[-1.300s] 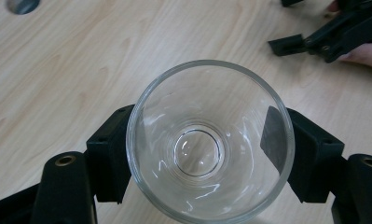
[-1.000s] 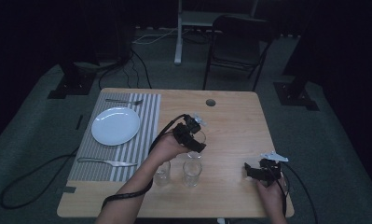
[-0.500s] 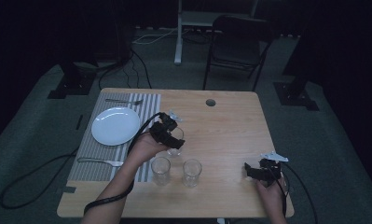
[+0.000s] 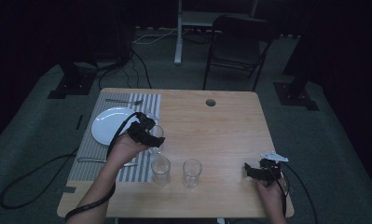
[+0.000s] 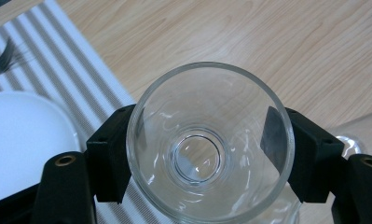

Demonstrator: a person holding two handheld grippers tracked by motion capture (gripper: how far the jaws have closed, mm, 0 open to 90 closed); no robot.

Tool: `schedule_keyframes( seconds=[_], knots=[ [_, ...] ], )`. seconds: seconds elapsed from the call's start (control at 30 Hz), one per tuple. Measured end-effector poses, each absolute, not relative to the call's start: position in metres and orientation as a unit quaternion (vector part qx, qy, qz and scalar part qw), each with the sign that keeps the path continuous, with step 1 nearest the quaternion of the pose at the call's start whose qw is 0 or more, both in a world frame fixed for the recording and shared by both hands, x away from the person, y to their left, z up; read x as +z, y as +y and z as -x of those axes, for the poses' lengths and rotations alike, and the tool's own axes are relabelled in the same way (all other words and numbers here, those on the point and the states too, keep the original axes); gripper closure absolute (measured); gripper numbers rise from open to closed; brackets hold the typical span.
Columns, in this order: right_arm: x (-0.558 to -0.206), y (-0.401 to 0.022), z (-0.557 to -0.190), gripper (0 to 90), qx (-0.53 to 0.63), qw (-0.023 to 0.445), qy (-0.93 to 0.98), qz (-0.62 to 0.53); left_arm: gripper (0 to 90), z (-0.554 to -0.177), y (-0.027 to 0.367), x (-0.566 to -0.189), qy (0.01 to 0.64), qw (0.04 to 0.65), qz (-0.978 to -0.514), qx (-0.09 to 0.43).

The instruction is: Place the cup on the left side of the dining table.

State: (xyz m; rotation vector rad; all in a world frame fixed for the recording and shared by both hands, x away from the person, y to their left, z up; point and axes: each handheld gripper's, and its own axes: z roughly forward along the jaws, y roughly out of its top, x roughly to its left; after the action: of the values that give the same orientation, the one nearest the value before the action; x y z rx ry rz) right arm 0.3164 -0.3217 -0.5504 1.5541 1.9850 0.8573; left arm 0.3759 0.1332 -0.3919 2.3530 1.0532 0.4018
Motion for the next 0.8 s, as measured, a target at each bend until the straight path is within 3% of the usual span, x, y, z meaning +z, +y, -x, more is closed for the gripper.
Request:
schedule_keyframes(
  seconds=[0.8],
  knots=[
    [-0.550, -0.322, -0.316, 12.2, 0.313, 0.237, 0.724, -0.567, 28.8, -0.394, 0.189, -0.425, 0.484, 0.234, -0.829, 0.153]
  ],
)
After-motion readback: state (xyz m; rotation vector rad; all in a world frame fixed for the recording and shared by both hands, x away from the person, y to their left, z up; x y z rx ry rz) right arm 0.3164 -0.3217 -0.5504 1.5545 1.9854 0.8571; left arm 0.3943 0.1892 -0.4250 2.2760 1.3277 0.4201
